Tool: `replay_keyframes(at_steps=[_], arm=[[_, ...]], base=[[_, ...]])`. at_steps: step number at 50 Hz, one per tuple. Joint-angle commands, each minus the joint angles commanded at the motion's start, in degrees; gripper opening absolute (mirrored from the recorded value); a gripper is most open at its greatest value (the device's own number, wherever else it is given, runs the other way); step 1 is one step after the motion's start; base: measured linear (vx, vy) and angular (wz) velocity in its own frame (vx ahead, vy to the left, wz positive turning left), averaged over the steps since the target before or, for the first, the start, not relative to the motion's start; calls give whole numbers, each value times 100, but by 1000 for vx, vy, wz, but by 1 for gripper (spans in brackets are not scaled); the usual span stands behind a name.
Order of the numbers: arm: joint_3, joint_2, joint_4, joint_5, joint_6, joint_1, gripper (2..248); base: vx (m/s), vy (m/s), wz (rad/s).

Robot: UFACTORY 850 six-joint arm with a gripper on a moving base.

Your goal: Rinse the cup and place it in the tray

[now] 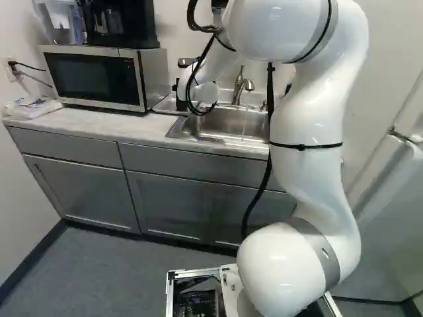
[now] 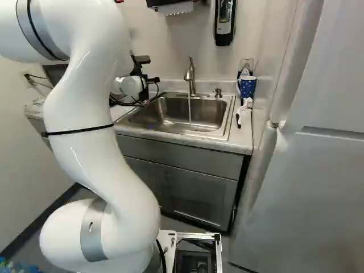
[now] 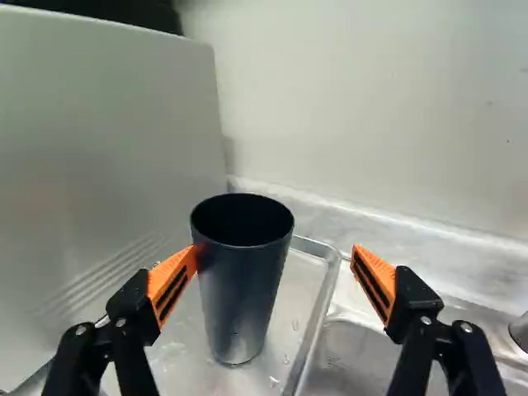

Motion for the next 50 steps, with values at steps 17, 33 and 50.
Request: replay_keyframes(at_steps=[17,33,50], arm=[[-68,119,0,0,0,0,247],[-144,221,0,0,0,0,247],[-238,317,0,0,0,0,247]], base=[[0,0,0],[0,0,0],[0,0,0]])
